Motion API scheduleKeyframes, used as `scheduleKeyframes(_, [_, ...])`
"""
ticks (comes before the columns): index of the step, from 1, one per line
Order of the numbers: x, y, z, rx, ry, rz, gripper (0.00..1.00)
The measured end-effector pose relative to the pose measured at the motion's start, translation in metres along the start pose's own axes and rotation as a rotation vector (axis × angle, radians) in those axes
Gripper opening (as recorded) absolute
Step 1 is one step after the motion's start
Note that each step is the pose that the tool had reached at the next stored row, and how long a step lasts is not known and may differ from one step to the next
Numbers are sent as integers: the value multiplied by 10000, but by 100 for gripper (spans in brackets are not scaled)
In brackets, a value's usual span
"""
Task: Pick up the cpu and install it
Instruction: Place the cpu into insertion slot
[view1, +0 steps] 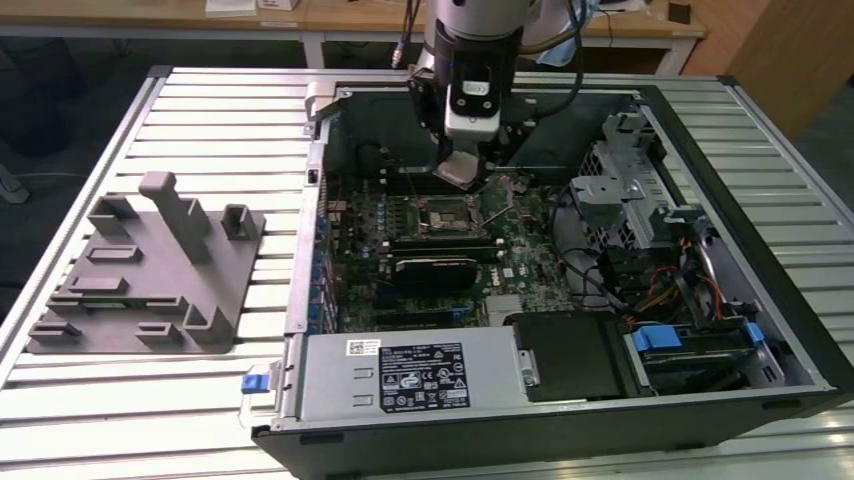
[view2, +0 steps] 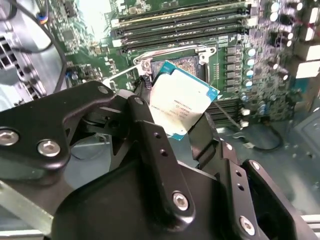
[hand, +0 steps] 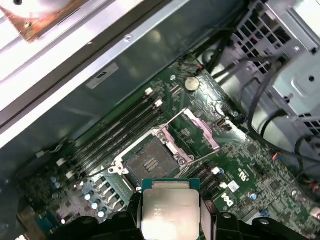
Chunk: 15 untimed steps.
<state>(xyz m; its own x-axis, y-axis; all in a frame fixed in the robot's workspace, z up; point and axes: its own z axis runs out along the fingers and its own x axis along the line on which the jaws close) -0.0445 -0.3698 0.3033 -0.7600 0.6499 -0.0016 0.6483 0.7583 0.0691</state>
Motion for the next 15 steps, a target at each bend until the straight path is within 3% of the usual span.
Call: scheduleKeyframes(15, [0, -4, 53, 3, -188, 2714, 55])
